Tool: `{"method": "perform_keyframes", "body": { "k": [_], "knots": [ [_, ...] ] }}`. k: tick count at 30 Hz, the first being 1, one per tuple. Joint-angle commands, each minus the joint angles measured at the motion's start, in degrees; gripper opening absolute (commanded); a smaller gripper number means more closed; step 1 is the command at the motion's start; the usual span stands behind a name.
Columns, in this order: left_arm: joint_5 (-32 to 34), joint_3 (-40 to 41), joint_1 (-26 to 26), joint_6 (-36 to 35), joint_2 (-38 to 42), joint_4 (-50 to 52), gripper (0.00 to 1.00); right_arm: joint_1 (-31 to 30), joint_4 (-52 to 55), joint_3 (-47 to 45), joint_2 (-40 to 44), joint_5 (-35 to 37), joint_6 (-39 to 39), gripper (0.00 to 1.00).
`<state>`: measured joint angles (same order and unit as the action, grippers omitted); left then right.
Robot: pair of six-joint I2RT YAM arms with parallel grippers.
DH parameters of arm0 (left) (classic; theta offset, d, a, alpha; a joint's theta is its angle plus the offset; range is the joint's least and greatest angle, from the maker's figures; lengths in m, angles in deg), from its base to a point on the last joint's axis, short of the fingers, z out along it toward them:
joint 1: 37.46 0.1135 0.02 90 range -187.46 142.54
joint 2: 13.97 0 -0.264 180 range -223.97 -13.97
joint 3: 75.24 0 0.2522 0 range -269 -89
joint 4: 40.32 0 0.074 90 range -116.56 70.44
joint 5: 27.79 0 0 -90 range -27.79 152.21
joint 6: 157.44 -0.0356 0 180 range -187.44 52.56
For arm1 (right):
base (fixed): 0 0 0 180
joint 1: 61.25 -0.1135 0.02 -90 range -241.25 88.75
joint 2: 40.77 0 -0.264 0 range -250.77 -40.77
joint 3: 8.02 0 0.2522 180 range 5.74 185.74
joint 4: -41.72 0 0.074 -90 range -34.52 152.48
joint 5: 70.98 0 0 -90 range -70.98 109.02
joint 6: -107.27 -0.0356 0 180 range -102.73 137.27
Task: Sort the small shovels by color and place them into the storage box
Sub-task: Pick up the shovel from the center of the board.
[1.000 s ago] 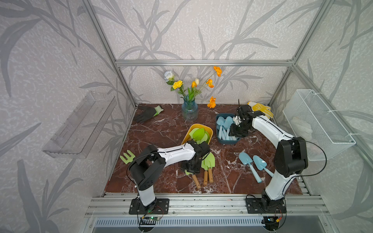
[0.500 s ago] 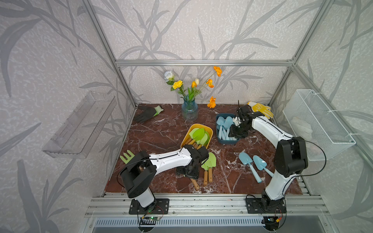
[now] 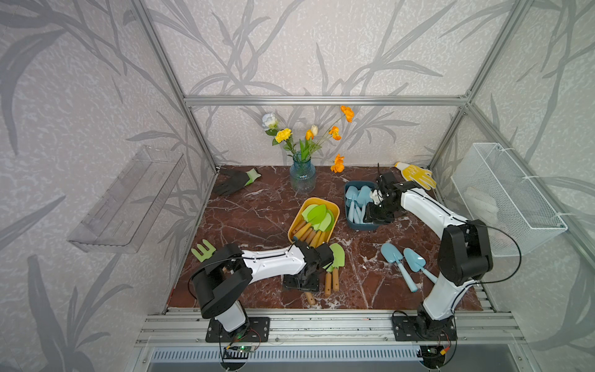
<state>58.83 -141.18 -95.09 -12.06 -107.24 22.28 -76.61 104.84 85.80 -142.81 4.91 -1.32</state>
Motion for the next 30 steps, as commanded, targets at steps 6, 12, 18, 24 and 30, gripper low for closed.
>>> {"method": "perform_keyframes", "body": {
  "k": [6,12,18,24,30],
  "knots": [
    [4.1,2.8,-1.3,6.5,-0.6,4.7,0.39,-0.6,-0.7,-0.9,3.1,-1.5,-0.3,0.42],
    [12.4,-1.4,0.7,8.3,-0.9,16.9,0.02,-0.9,-0.8,0.0,2.5,-3.0,-0.9,0.41],
    [18.7,-6.0,11.2,3.0,7.5,24.3,0.0,-1.2,-1.6,0.9,3.4,-2.9,-2.4,0.41],
    [17.4,-21.2,21.6,-14.7,6.6,21.8,0.0,-1.2,-1.8,0.5,6.9,-1.2,-4.3,0.41],
    [9.0,-40.2,22.0,-28.3,-8.8,20.7,0.0,-0.7,-1.3,-3.6,12.1,3.2,-5.0,0.4]
  ]
}}
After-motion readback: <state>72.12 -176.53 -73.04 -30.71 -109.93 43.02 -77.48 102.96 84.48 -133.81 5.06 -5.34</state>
